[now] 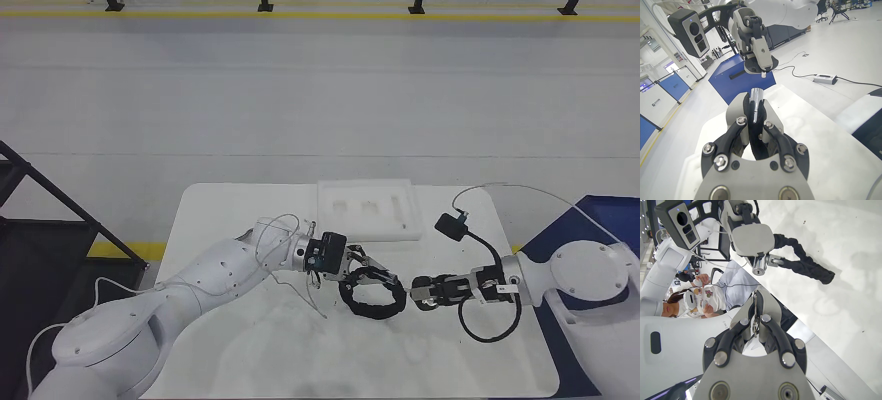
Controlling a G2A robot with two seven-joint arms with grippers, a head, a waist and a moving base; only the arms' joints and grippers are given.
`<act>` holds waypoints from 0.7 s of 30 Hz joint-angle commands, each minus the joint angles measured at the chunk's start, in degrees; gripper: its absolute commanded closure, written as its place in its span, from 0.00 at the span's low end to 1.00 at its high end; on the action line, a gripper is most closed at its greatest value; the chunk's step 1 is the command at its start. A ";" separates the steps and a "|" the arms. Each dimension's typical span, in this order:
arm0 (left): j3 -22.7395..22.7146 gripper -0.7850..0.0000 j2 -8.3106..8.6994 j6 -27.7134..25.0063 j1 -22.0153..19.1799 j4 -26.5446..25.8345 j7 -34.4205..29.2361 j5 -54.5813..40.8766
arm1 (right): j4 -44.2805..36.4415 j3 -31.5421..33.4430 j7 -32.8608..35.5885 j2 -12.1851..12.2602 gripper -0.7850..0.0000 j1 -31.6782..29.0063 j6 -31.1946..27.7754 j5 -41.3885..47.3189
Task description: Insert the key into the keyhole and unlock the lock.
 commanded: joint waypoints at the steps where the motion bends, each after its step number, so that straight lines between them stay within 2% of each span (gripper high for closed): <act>1: 0.00 1.00 0.20 0.10 -0.06 -0.23 0.10 0.13 | 0.25 -0.07 -0.97 -0.03 1.00 0.26 -0.64 0.93; 3: 0.00 1.00 0.30 -0.20 0.54 -0.61 -0.19 -3.09 | 0.25 -0.07 -0.97 -0.03 1.00 0.26 -0.64 0.93; 12: 0.00 1.00 0.30 -0.20 0.54 -0.61 -0.19 -3.09 | 0.20 -0.41 -2.52 -0.05 1.00 -0.50 -0.74 0.74; 16: -0.83 1.00 0.58 0.23 1.29 -1.05 -3.60 -2.03 | 0.65 -0.80 -1.30 0.28 1.00 -0.93 0.77 -0.59; 21: -2.41 1.00 1.13 0.81 1.04 -2.41 -0.90 0.38 | 3.67 -3.74 0.79 0.31 1.00 0.87 2.90 -1.25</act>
